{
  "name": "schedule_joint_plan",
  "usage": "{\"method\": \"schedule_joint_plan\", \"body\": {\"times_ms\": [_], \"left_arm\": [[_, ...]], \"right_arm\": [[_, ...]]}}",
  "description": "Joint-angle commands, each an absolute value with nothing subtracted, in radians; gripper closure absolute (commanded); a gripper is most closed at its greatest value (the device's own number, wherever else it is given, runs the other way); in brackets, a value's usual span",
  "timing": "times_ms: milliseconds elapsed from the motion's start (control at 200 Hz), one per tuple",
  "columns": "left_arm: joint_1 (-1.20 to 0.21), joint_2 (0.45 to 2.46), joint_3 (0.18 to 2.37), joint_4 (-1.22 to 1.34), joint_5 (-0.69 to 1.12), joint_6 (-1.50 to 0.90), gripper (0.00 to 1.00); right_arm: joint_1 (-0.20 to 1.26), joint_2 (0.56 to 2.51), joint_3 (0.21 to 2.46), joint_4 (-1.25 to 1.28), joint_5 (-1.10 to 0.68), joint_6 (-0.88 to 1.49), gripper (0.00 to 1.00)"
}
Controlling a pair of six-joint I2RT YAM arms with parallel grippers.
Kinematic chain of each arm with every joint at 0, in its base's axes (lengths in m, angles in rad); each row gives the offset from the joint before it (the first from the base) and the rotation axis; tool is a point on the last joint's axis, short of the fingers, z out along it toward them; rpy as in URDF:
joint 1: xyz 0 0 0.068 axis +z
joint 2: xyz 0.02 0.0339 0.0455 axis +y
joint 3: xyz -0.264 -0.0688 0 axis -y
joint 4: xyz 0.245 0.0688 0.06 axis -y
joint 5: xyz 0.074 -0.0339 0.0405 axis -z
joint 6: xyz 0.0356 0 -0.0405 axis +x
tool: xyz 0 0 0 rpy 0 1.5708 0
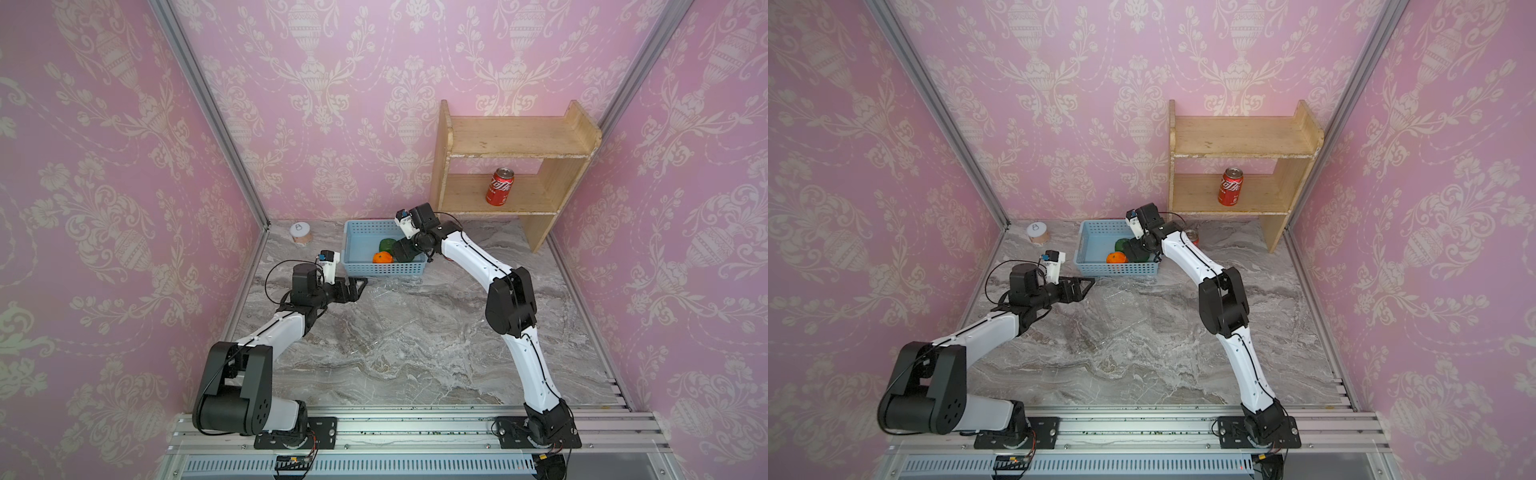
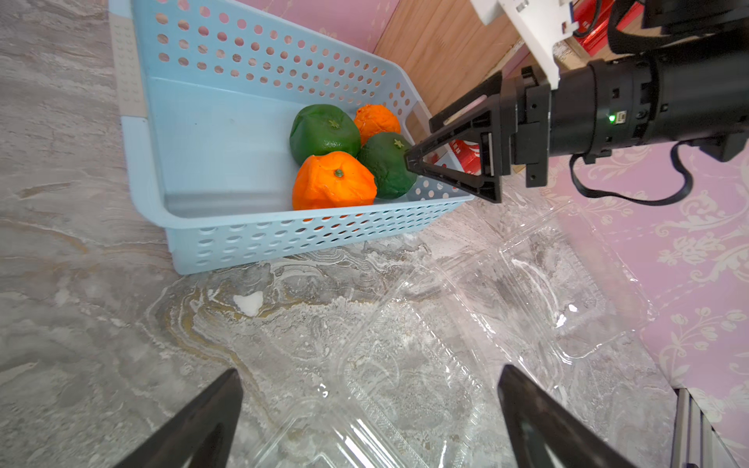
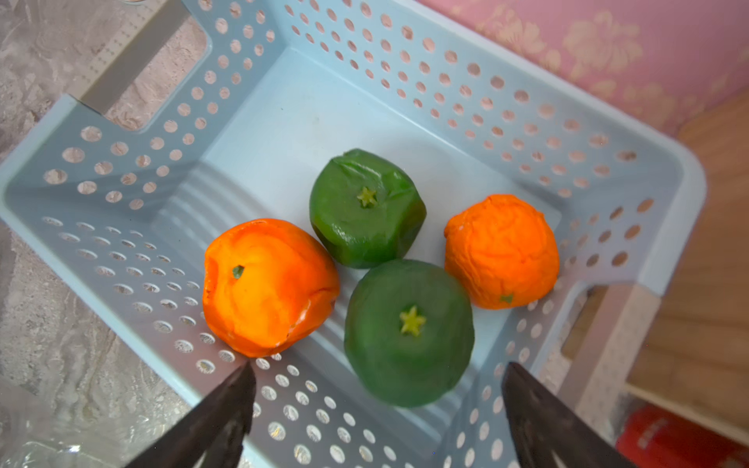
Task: Take oranges out of containers
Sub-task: Place the orange in the basket, then reset both arms
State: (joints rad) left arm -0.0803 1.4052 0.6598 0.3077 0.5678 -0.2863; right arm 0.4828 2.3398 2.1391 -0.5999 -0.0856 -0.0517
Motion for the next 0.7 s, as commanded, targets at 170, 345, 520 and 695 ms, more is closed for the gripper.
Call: {"method": "schedule_joint_plan", "body": {"times_ms": [170, 345, 520, 695], "left_arm": [[-0.078, 1.239, 0.646, 0.339, 0.073, -0.146, 0.01], [-0.073, 1.222, 0.558, 0.413, -0.103, -0.115, 0.01], [-0.069, 1.249, 0.429, 0.647, -0.183, -0.089, 0.01], [-0.047, 1.338, 0.369, 0.811, -0.216, -0.061, 0.01]], "right_arm": [[0.431, 1.86, 1.537, -0.227, -0.176, -0.035, 0.0], [0.344, 1.757, 1.24, -0.074, -0.244, 0.043, 0.0], [0.305, 1.707, 0.986, 0.195, -0.17, 0.1, 0.0], [0.277, 1.633, 0.828, 0.397, -0.05, 0.11, 0.0]]}}
